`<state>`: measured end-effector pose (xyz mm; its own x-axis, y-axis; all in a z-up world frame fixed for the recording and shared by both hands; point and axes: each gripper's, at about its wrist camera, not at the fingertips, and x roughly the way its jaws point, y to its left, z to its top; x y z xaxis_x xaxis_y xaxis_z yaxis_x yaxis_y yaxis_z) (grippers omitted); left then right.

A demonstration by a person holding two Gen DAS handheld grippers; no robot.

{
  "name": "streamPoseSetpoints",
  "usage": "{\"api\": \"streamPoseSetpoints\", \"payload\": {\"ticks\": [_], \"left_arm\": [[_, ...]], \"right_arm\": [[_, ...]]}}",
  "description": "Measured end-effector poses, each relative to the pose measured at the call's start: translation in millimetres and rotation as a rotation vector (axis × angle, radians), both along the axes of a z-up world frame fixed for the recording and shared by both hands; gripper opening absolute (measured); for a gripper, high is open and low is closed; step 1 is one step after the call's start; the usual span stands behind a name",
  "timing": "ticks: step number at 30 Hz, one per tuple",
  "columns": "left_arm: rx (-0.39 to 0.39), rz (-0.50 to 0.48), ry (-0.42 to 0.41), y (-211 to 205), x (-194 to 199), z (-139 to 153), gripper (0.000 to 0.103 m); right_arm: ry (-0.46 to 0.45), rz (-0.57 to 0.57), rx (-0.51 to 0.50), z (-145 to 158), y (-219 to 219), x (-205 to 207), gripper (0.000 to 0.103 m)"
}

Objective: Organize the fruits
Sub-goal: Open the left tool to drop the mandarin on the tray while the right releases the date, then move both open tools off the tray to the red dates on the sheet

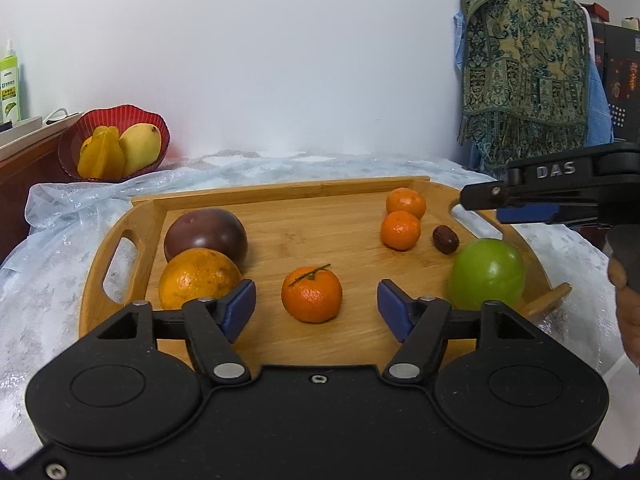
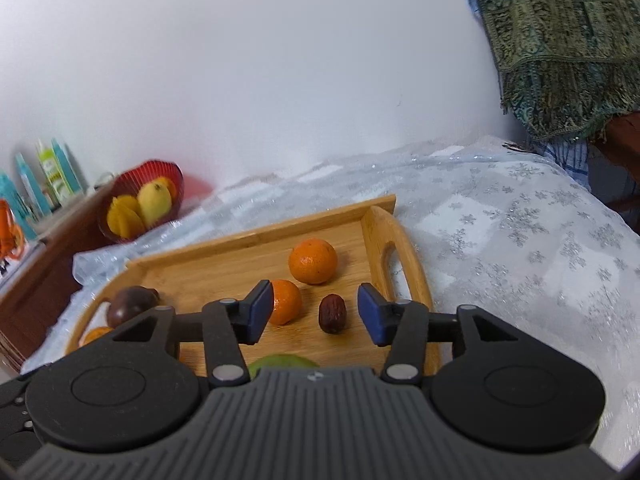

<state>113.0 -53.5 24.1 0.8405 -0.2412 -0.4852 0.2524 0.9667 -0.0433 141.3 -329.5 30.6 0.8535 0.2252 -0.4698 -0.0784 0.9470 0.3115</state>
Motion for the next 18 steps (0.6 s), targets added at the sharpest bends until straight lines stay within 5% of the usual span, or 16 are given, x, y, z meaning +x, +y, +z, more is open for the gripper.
{"api": "streamPoseSetpoints", "payload": {"ticks": [18], "left_arm": [[-0.015, -0.045, 0.015, 1, -41, 0, 0.074]], "right_arm": [[-0.095, -0.052, -0.106, -12, -5, -84, 0.075]]}}
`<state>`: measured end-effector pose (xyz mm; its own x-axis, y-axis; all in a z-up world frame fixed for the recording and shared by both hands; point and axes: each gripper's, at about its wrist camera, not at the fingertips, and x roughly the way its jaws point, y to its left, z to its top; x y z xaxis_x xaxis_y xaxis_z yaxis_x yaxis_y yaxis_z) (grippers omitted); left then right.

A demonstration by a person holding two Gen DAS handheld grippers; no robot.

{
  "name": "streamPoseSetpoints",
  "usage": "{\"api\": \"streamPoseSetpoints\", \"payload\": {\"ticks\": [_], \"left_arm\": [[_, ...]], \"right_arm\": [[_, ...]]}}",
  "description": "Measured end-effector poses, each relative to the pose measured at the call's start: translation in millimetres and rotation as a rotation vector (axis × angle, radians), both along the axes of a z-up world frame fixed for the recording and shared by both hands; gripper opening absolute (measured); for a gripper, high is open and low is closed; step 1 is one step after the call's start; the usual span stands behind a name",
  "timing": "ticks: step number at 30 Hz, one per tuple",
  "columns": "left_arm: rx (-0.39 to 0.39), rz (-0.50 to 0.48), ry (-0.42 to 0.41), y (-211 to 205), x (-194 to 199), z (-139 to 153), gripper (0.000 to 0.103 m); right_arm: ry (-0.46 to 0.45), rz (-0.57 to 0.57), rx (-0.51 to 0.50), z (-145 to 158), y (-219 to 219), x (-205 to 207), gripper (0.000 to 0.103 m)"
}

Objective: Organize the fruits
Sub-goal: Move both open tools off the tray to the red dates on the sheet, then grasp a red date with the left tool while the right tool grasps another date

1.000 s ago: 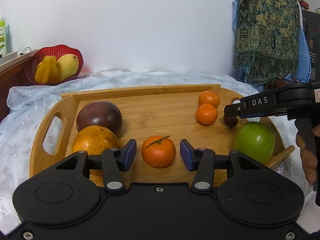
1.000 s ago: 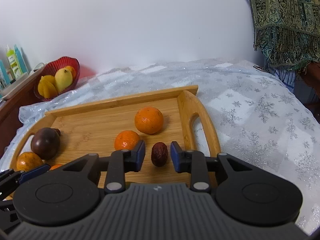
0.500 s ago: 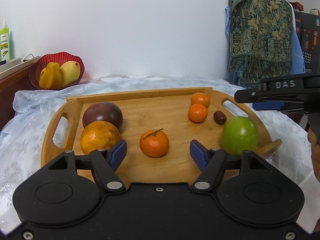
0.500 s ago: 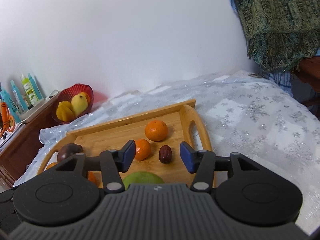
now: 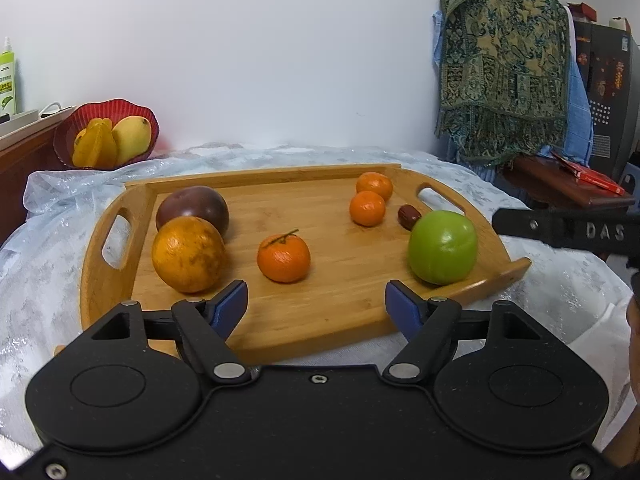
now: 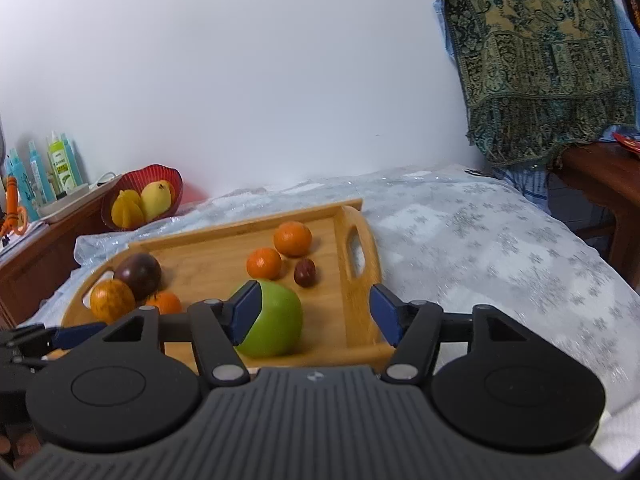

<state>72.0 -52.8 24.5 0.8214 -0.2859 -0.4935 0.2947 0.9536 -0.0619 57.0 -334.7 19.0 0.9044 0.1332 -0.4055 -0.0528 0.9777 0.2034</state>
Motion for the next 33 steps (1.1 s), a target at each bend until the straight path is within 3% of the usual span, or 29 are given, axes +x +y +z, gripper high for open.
{"api": "streamPoseSetpoints", "payload": {"ticks": [15, 18, 21, 29, 33], "left_arm": [[0.036, -0.076, 0.030, -12, -12, -1, 0.076], [0.031, -0.104, 0.059, -15, -13, -1, 0.076], [0.048, -0.148, 0.078, -21, -16, 1, 0.069], [0.035, -0.286, 0.182, -40, -22, 9, 0.032], [0.031, -0.335, 0.230, -53, -20, 10, 0.028]], "right_arm": [[0.044, -0.020, -0.098, -24, 15, -51, 0.075], [0.070, -0.004, -0.124, -29, 21, -58, 0.064], [0.091, 0.019, -0.150, -33, 26, -63, 0.051], [0.125, 0.047, -0.167, -40, 35, -72, 0.033], [0.131, 0.039, -0.185, -40, 35, -74, 0.028]]}}
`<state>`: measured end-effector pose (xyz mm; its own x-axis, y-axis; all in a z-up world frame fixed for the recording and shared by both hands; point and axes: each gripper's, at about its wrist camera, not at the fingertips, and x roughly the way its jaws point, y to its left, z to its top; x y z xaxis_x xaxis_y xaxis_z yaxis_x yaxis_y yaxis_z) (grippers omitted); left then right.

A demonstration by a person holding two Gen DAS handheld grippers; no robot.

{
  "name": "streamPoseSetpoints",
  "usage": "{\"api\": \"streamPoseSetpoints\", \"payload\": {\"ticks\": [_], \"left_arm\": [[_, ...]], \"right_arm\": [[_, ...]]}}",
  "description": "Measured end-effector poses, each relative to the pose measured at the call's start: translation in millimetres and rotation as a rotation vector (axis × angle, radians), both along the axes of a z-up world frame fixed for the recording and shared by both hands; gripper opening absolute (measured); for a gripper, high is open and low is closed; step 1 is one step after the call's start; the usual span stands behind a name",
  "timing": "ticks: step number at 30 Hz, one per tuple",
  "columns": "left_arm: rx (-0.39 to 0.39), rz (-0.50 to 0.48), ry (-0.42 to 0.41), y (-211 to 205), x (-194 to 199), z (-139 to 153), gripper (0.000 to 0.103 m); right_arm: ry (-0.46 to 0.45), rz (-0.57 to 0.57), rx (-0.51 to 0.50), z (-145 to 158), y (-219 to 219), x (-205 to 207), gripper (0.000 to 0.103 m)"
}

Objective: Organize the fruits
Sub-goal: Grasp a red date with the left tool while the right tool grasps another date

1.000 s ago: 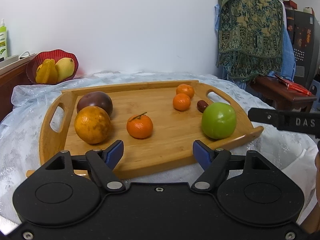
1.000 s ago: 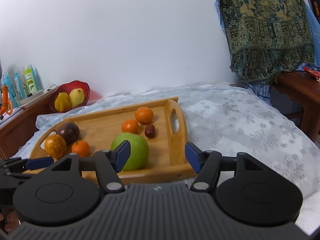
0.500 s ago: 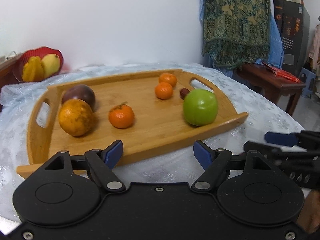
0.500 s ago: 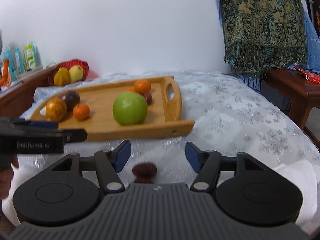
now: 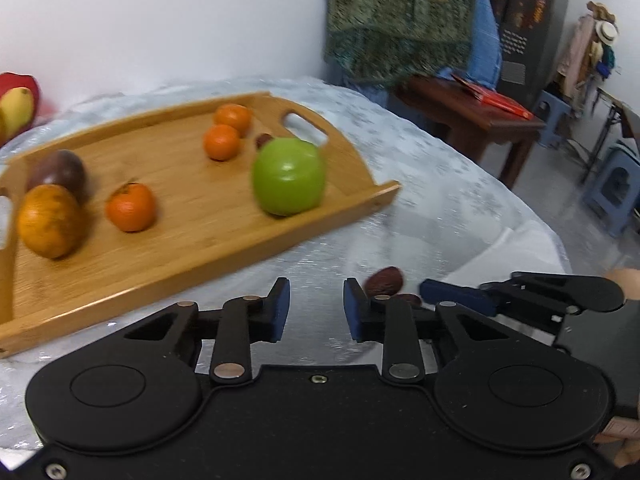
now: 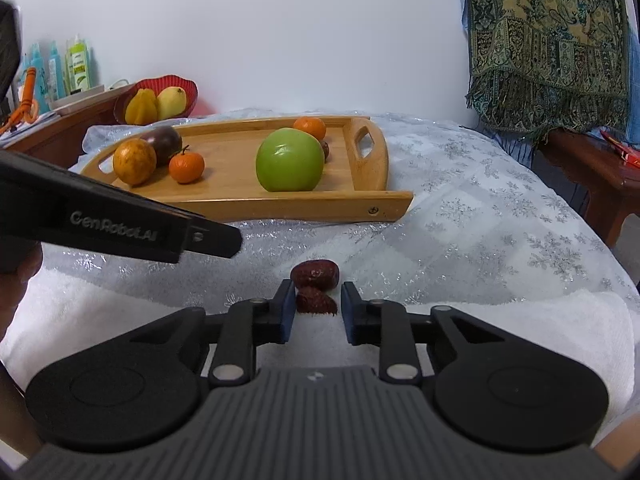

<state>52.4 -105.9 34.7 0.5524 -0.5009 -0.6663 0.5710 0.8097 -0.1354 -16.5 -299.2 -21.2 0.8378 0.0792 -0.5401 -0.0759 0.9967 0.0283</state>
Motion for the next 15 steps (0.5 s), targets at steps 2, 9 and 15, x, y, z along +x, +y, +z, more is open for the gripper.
{"api": "streamPoseSetpoints", "payload": {"ticks": [2, 9, 15], "left_arm": [[0.012, -0.020, 0.005, -8, 0, 0, 0.027], [0.000, -0.070, 0.072, -32, 4, -3, 0.026], [0.015, -0.068, 0.100, -48, 11, -9, 0.023]], "right_arm": [[0.003, -0.004, -0.001, -1, -1, -1, 0.028], [-0.007, 0.000, -0.024, -2, -2, -6, 0.027], [-0.014, -0.023, -0.022, -2, -7, -7, 0.034]]}}
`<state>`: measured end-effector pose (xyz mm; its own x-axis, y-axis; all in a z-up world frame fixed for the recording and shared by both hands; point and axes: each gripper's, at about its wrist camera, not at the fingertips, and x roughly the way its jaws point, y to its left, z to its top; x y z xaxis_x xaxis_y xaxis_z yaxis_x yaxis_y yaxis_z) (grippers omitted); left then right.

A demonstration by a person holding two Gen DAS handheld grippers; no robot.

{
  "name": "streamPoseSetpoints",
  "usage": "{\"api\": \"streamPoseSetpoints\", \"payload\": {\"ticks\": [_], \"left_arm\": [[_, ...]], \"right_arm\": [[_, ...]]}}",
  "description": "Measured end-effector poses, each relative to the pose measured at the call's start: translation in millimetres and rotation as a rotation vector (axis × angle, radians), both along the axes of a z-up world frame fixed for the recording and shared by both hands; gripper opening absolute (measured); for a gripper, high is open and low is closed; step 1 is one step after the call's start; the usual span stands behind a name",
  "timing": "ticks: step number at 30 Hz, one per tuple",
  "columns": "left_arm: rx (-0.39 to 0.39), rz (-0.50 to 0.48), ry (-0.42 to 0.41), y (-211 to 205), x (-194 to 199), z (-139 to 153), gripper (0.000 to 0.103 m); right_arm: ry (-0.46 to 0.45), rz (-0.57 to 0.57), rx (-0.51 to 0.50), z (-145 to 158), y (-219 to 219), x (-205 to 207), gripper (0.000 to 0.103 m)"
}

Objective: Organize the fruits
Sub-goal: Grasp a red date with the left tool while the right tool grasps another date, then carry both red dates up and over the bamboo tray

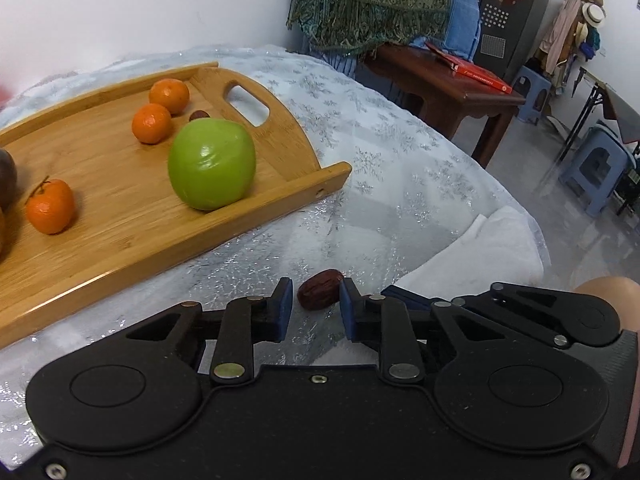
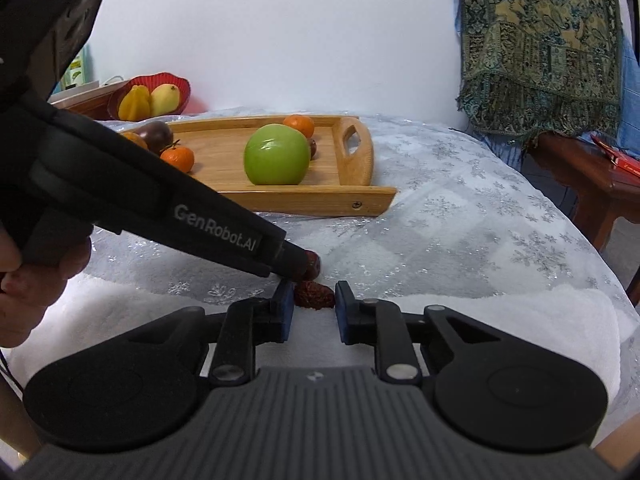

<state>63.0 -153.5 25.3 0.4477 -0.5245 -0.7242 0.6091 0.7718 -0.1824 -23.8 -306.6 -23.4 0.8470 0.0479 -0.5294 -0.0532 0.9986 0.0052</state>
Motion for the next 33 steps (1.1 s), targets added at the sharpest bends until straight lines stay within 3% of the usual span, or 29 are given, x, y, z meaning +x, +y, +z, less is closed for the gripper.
{"api": "streamPoseSetpoints", "payload": {"ticks": [7, 19, 27, 33], "left_arm": [[0.002, 0.025, 0.028, -10, 9, -9, 0.020], [0.026, 0.102, -0.087, 7, 1, 0, 0.019], [0.034, 0.171, -0.131, 33, -10, 0, 0.019], [0.044, 0.233, -0.153, 50, -14, -5, 0.019]], "right_arm": [[-0.002, 0.000, 0.001, -1, -3, 0, 0.038], [0.000, -0.004, 0.026, -2, -4, 2, 0.039], [0.016, -0.012, 0.081, -4, -3, 8, 0.051], [0.015, -0.027, 0.068, -5, 4, 9, 0.052]]}}
